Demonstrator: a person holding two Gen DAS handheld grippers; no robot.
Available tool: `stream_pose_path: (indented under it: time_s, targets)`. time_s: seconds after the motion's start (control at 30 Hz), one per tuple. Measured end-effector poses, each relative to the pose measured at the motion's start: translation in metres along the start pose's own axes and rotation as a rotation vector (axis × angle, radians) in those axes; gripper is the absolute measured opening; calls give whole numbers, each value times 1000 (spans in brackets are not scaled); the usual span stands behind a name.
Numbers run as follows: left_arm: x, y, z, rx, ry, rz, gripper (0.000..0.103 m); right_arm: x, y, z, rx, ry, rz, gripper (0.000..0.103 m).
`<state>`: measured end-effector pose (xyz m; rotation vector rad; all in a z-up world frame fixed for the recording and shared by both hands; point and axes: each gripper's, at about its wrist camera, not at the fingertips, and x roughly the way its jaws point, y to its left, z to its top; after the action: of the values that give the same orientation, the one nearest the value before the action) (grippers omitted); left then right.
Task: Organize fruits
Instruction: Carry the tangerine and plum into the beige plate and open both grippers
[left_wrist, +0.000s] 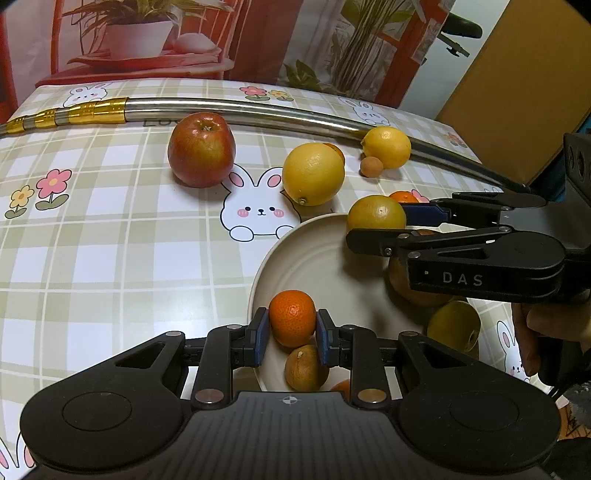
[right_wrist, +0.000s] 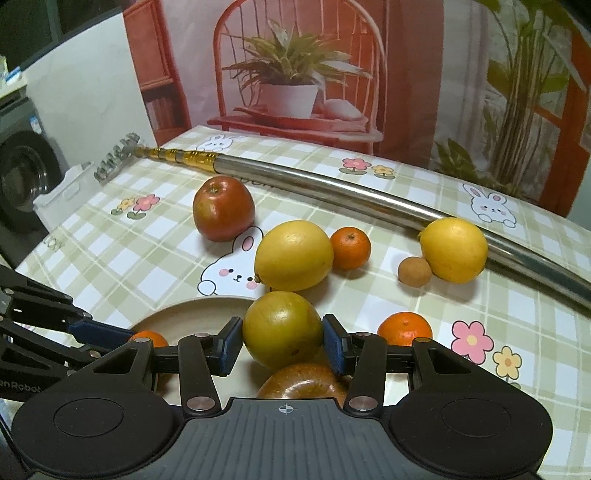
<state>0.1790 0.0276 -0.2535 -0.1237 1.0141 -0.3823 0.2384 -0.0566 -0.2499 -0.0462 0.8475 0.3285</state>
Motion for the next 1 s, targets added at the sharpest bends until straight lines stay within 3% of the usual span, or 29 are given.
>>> stream_pose_path:
  time_s: [0.4, 0.6, 0.7, 1.0]
  targets:
    - [-1, 1, 0, -16, -3, -2, 29, 0, 3, 0, -14, 10, -10, 46]
    - [-4, 2, 0, -21, -19, 1, 32, 0, 3, 0, -21, 12, -24, 53]
    - [-6, 3, 1, -38, -35, -23, 39, 0, 2, -1, -23, 19, -30, 60]
    - [-6, 1, 0, -28, -44, -19, 40, -3, -1, -4, -7, 11, -24, 73]
